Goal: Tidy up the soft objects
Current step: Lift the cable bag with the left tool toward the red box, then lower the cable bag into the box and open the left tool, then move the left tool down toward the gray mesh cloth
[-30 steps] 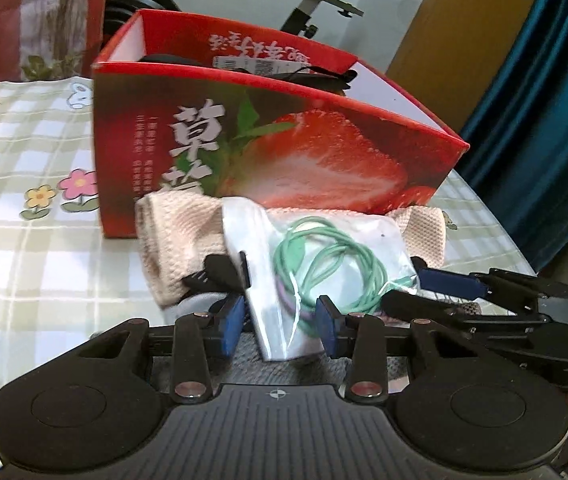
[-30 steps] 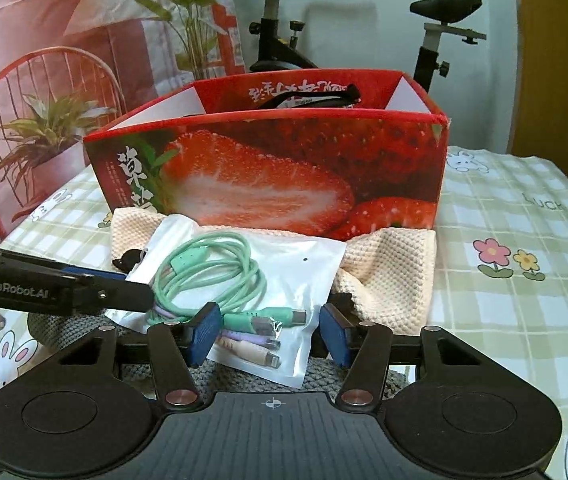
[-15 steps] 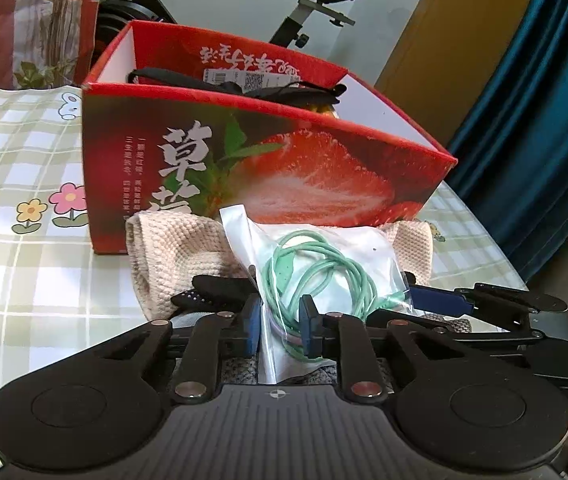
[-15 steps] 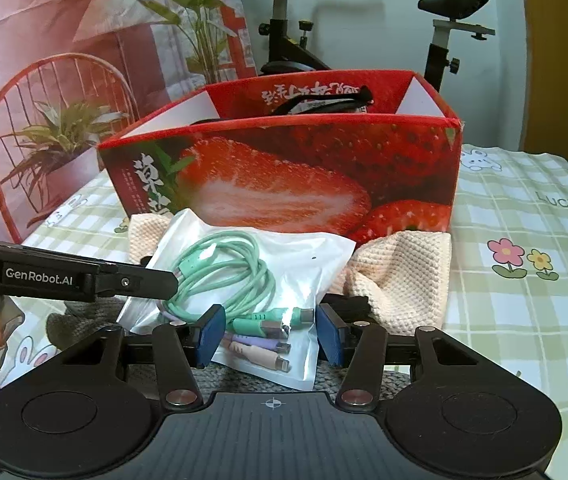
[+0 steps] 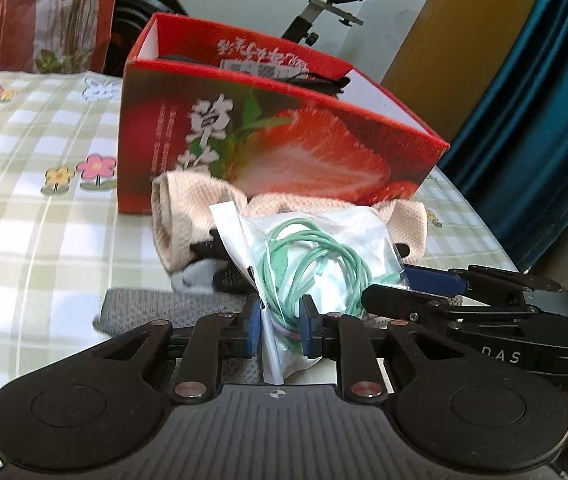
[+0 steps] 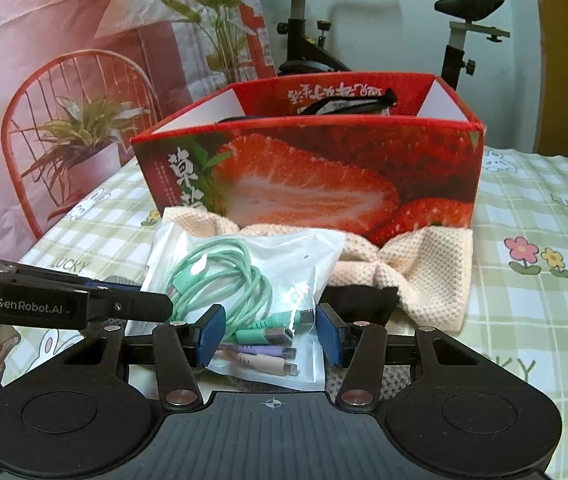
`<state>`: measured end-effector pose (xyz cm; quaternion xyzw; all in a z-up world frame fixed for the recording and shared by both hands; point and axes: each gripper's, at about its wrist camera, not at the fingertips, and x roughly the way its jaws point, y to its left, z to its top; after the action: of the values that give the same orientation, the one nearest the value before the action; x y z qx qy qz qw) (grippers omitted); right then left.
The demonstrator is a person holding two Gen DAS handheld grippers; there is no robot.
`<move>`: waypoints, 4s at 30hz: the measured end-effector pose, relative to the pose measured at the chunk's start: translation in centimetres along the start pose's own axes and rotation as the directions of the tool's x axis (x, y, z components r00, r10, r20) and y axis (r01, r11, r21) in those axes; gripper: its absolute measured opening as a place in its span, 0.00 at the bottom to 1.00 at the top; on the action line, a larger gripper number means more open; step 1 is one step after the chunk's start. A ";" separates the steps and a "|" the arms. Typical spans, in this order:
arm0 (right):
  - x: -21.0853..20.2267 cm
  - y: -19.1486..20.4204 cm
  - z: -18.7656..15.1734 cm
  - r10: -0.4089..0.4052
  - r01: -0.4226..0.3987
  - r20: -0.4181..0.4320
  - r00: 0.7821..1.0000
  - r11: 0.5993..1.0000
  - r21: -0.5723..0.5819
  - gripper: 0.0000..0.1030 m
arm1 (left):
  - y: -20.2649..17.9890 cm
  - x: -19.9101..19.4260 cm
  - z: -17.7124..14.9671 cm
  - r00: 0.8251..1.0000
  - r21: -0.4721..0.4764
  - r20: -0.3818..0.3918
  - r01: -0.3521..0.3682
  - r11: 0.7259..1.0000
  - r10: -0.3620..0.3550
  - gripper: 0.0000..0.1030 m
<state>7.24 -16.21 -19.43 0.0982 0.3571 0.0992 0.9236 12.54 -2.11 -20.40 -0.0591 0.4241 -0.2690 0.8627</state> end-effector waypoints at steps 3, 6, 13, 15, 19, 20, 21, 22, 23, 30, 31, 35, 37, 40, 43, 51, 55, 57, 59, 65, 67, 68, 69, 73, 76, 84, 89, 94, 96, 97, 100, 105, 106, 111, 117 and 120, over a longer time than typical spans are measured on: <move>0.2 0.0 -0.3 0.000 0.000 -0.013 1.000 1.000 0.000 0.46 | 0.3 0.3 -0.2 1.000 -0.014 -0.011 0.000 1.000 0.000 0.20; 0.5 -0.1 -0.5 0.001 -0.001 -0.020 1.000 1.000 0.002 0.46 | 0.6 0.5 -0.3 1.000 -0.022 -0.012 0.001 1.000 -0.002 0.21; 0.9 -0.3 -0.5 0.006 -0.006 -0.027 1.000 1.000 0.016 0.47 | 1.0 0.9 -0.4 1.000 -0.044 -0.012 0.019 0.999 -0.019 0.21; 0.7 -0.1 -0.5 0.005 -0.005 -0.017 1.000 1.000 0.012 0.46 | 1.1 0.7 -0.5 1.000 -0.044 -0.006 0.023 0.999 -0.024 0.21; 0.1 0.0 -0.1 0.006 -0.006 0.007 1.000 1.000 0.008 0.45 | 0.7 0.1 -0.3 0.999 -0.038 0.012 0.030 0.999 -0.029 0.21; -0.1 0.0 0.0 0.007 -0.007 0.015 1.000 1.000 0.007 0.45 | 0.6 -0.1 -0.2 0.999 -0.036 0.019 0.032 0.999 -0.031 0.21; -0.3 0.0 0.1 0.008 -0.008 0.023 1.000 1.000 0.005 0.45 | 0.4 -0.4 -0.2 0.999 -0.032 0.027 0.033 0.999 -0.032 0.21; -0.6 0.0 0.3 0.009 -0.009 0.032 0.999 1.000 0.003 0.45 | 0.3 -0.7 -0.1 0.999 -0.027 0.038 0.035 0.999 -0.034 0.21; -0.8 0.1 0.4 0.011 -0.011 0.043 0.999 1.000 -0.001 0.45 | 0.2 -1.0 0.1 0.998 -0.023 0.047 0.037 0.999 -0.036 0.21; -2.5 0.3 1.9 0.018 -0.015 0.107 0.994 0.999 -0.029 0.45 | -0.7 -2.8 1.2 0.993 0.012 0.111 0.046 0.999 -0.047 0.21; -2.7 0.3 2.2 0.019 -0.015 0.115 0.993 0.999 -0.034 0.45 | -0.9 -3.1 1.5 0.992 0.019 0.120 0.046 0.999 -0.048 0.21; -3.4 0.4 3.8 0.022 -0.015 0.147 0.989 0.998 -0.054 0.45 | -1.5 -3.9 2.9 0.988 0.043 0.147 0.047 0.998 -0.053 0.21; -3.7 0.4 5.0 0.023 -0.012 0.166 0.986 0.998 -0.067 0.45 | -1.7 -4.1 3.8 0.985 0.054 0.162 0.047 0.997 -0.055 0.21; -4.0 0.4 7.2 0.028 -0.011 0.202 0.979 0.996 -0.086 0.45 | -2.0 -4.4 5.7 0.980 0.069 0.192 0.046 0.997 -0.058 0.21; -3.9 -0.1 9.6 0.039 -0.016 0.225 0.974 0.995 -0.102 0.45 | -2.2 -4.4 7.9 0.973 0.093 0.225 0.037 0.995 -0.057 0.21; -0.5 -1.6 15.5 0.028 0.006 0.238 0.971 0.990 -0.142 0.45 | -1.7 -1.4 13.3 0.976 0.106 0.215 0.019 0.994 -0.042 0.21; 1.8 -3.2 17.2 0.021 0.007 0.219 0.976 0.992 -0.129 0.45 | -0.6 0.4 15.1 0.982 0.088 0.186 0.026 0.996 -0.042 0.21; 2.9 -3.9 17.6 0.013 0.012 0.202 0.979 0.993 -0.119 0.45 | -0.5 1.6 15.7 0.985 0.092 0.169 0.022 0.996 -0.037 0.21; 4.0 -4.8 17.7 0.001 0.019 0.182 0.983 0.994 -0.108 0.45 | -0.4 2.4 16.0 0.988 0.099 0.148 0.018 0.995 -0.033 0.21; 6.9 -6.9 17.3 -0.015 0.020 0.090 0.996 0.998 -0.052 0.46 | -0.2 5.3 16.1 0.997 0.088 0.072 0.007 0.996 -0.013 0.21; 7.6 -7.3 16.9 -0.015 0.017 0.060 0.998 0.999 -0.034 0.46 | -0.1 6.1 15.9 0.999 0.092 0.043 0.003 0.996 -0.007 0.21; 7.8 -7.4 16.8 -0.019 0.021 0.051 0.999 0.999 -0.035 0.46 | -0.1 6.3 15.8 0.999 0.096 0.031 0.005 0.995 -0.008 0.21; 8.0 -7.5 16.7 -0.021 0.022 0.041 0.999 0.999 -0.036 0.46 | -0.1 6.5 15.8 1.000 0.102 0.020 0.003 0.995 -0.005 0.21; 8.6 -7.5 16.2 -0.021 0.021 0.016 1.000 0.999 -0.023 0.48 | -0.1 6.9 15.3 1.000 0.095 -0.008 -0.006 0.995 0.007 0.24; 8.6 -7.5 16.1 -0.032 0.032 0.011 0.999 0.999 -0.034 0.50 | -0.2 6.9 15.2 1.000 0.098 -0.009 -0.003 0.995 0.004 0.26; 6.5 -6.7 16.2 -0.068 0.071 0.053 0.996 0.995 -0.067 0.60 | -0.6 4.8 15.6 0.998 0.109 0.061 -0.025 0.994 0.018 0.49; 5.0 -5.1 15.9 -0.084 0.092 0.073 0.994 0.988 -0.120 0.73 | -1.4 2.7 15.4 0.993 0.143 0.112 -0.062 0.988 0.046 0.62; 3.8 -3.5 15.4 -0.094 0.107 0.091 0.991 0.982 -0.154 0.92 | -2.0 0.8 14.7 0.984 0.169 0.155 -0.116 0.979 0.090 0.80; 3.3 -3.0 15.0 -0.094 0.109 0.098 0.991 0.981 -0.158 0.96 | -2.1 -0.1 14.3 0.979 0.175 0.177 -0.137 0.975 0.106 0.85; 3.1 -2.8 14.9 -0.096 0.111 0.102 0.990 0.981 -0.157 1.00 | -2.0 -0.6 14.1 0.977 0.176 0.184 -0.144 0.974 0.111 0.88; 2.6 -2.3 14.3 -0.097 0.112 0.106 0.990 0.983 -0.147 1.00 | -1.8 -1.9 13.5 0.969 0.171 0.206 -0.171 0.970 0.135 0.93; 1.6 -1.7 13.0 -0.108 0.124 0.126 0.986 0.984 -0.127 1.00 | -1.2 -3.9 12.0 0.958 0.153 0.234 -0.202 0.967 0.163 0.94; 1.4 -1.8 12.7 -0.109 0.125 0.129 0.986 0.985 -0.122 1.00 | -1.0 -4.4 11.6 0.956 0.145 0.238 -0.209 0.967 0.171 0.94; 0.6 -1.2 10.7 -0.118 0.132 0.137 0.984 0.986 -0.102 1.00 | -0.3 -5.9 9.8 0.948 0.126 0.249 -0.233 0.964 0.197 0.94; -0.4 -0.7 8.0 -0.124 0.136 0.140 0.982 0.988 -0.079 1.00 | 0.1 -6.6 7.1 0.947 0.143 0.239 -0.252 0.957 0.214 0.94; -0.8 -0.3 6.5 -0.131 0.143 0.143 0.981 0.987 -0.076 1.00 | 0.1 -7.0 5.6 0.944 0.158 0.245 -0.264 0.951 0.222 0.94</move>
<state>11.14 -17.41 -14.29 0.0404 0.2938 0.0437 0.9540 13.35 0.90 -11.99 0.0457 0.3009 -0.1905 0.9333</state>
